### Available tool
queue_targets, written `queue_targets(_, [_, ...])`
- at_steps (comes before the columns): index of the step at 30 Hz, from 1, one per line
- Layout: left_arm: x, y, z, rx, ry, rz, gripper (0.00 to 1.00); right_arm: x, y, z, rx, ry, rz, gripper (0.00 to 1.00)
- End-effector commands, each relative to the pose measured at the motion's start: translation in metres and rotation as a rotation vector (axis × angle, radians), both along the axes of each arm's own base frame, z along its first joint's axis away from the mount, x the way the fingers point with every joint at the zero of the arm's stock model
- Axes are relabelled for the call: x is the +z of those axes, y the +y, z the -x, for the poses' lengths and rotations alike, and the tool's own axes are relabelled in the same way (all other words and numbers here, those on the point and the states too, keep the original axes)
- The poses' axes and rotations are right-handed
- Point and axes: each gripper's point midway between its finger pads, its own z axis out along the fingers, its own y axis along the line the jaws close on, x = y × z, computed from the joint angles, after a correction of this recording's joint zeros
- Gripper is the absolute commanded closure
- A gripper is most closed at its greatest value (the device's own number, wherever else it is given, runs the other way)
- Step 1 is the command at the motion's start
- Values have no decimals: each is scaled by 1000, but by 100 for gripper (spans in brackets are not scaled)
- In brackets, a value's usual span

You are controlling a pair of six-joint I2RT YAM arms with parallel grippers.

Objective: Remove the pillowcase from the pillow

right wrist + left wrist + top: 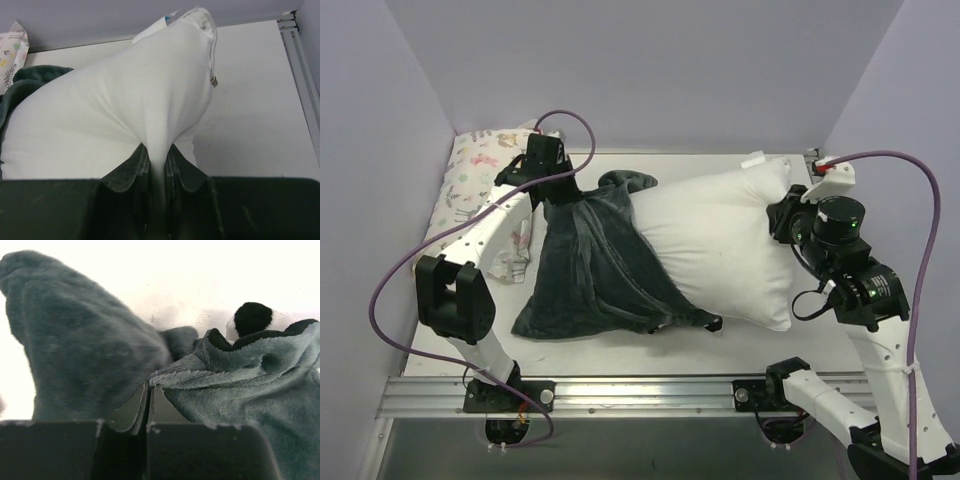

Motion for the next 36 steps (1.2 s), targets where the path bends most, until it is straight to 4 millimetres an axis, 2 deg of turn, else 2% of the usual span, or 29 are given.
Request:
queue_targets(1, [2,89,-14,274,-51,-207,100,57,-78,15,-352,-150,14,100])
queue_targets(3, [5,77,-14,231,-69,-203,100,47,-81,13,-388,-112,10,100])
queue_targets(6, [24,40,-11,107,-143,-163,100,12,-78,2,-400,-4,16,100])
queue_targets(8, [48,15,-8,36,-207,-150,96,-9,-75,-3,-406,50,8,100])
queue_targets(9, [56,8,-7,-3,-233,-164,83,-18,-74,-5,-408,69,4,100])
queue_targets(10, [68,1,-4,-29,-260,-164,75,-36,-74,-7,-415,116,17,100])
queue_targets(11, [84,-10,-1,-53,-294,-164,66,-44,-75,-9,-426,136,22,100])
queue_targets(13, [106,-16,6,-84,-344,-157,40,-70,-77,-13,-446,203,35,100])
queue_targets(14, [116,-21,12,-99,-360,-153,32,-79,-77,-15,-445,231,35,98])
queue_targets(16, [146,-21,27,-100,-420,-142,21,-96,-80,-18,-459,282,36,83])
queue_targets(17, [151,-16,35,-80,-424,-155,18,-99,-80,-19,-453,292,31,59])
queue_targets(18, [149,-29,50,-105,-422,-154,16,-102,-80,-19,-450,301,24,49])
queue_targets(19, [162,-22,67,-75,-456,-173,13,-101,-79,-19,-443,297,22,33])
queue_targets(20, [162,-26,81,-73,-461,-185,13,-99,-77,-19,-432,293,17,29])
queue_targets(21, [156,-41,100,-99,-456,-179,12,-96,-73,-19,-409,287,4,24])
queue_targets(22, [142,-37,120,-101,-437,-186,12,-92,-71,-19,-392,284,2,20])
queue_targets(24, [117,-39,142,-70,-391,-137,11,-78,-65,-18,-359,261,-19,13])
queue_targets(25, [91,-47,167,-119,-367,-127,11,-77,-57,-14,-313,272,-30,11])
queue_targets(26, [81,-51,179,-101,-354,-86,5,-70,-52,-12,-287,264,-39,10])
queue_targets(27, [71,-60,194,-136,-356,-71,5,-71,-46,-8,-259,272,-37,9])
queue_targets(28, [73,-75,216,-186,-399,-18,5,-69,-35,-2,-215,259,-27,7])
queue_targets(29, [43,-80,232,-208,-364,-28,4,-73,-28,2,-194,263,-13,7])
queue_targets(30, [35,-82,240,-223,-373,-18,4,-74,-24,9,-185,260,0,7])
queue_targets(31, [34,-96,252,-251,-403,27,4,-77,-22,12,-190,256,19,6])
queue_targets(32, [10,-96,258,-261,-380,15,4,-81,-4,19,-132,259,18,5])
queue_targets(33, [2,-100,262,-274,-377,27,3,-94,-1,26,-120,276,34,5])
queue_targets(34, [6,-112,265,-283,-396,90,3,-100,6,31,-97,278,42,5])
queue_targets(35, [-11,-114,272,-300,-379,78,3,-105,13,37,-81,267,72,5])
queue_targets(36, [-16,-117,274,-280,-365,93,3,-108,15,43,-78,259,67,4])
